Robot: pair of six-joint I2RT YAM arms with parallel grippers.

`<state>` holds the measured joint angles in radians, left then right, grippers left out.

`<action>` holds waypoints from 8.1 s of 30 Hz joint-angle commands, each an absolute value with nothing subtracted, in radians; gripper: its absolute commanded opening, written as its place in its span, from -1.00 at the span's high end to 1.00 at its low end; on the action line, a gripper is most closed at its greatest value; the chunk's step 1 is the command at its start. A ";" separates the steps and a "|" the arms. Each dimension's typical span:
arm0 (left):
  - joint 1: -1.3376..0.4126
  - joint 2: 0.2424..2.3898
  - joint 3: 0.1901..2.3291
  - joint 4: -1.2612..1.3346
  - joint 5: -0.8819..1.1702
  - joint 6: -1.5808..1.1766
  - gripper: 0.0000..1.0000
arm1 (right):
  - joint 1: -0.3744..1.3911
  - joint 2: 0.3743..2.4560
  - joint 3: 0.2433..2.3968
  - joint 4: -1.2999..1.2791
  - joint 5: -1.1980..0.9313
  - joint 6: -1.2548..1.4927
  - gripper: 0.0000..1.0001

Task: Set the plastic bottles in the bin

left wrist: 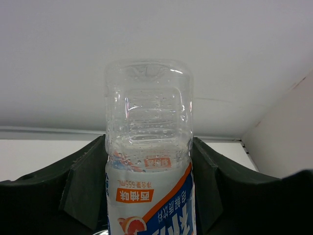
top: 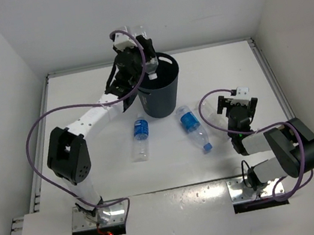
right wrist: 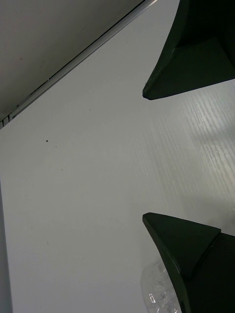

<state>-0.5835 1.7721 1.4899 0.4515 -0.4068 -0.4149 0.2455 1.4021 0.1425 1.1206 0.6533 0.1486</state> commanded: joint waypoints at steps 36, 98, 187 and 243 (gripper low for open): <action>-0.549 1.286 1.079 0.496 -0.369 -0.115 -0.98 | 0.252 1.393 0.144 1.172 0.667 0.160 -1.00; -0.653 1.359 0.518 0.367 -0.181 -0.331 0.07 | 0.252 1.393 0.144 1.163 0.667 0.160 -1.00; -0.506 0.974 0.450 0.526 -0.716 -0.170 -0.98 | 0.175 1.384 0.160 1.092 0.533 0.210 -1.00; -0.632 0.996 0.365 0.210 -0.976 -0.603 -0.98 | 0.207 1.784 1.011 -0.468 0.006 0.485 -1.00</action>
